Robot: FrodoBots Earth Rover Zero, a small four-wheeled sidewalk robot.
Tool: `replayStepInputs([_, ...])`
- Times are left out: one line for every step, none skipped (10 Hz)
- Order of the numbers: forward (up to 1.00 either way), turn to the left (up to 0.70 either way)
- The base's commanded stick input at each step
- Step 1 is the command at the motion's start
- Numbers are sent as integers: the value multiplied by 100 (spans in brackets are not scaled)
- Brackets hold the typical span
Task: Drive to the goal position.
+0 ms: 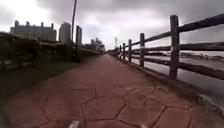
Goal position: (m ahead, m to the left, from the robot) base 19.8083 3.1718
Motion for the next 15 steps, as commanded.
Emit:
replayStepInputs([70, 0])
replayStepInputs([70, 0])
replayStepInputs([70, 0])
replayStepInputs([70, 0])
replayStepInputs([70, 0])
replayStepInputs([70, 0])
replayStepInputs([70, 0])
replayStepInputs([70, 0])
replayStepInputs([70, 0])
replayStepInputs([70, 0])
replayStepInputs([70, 0])
replayStepInputs([70, 0])
replayStepInputs([70, 0])
replayStepInputs([70, 0])
replayStepInputs([70, 0])
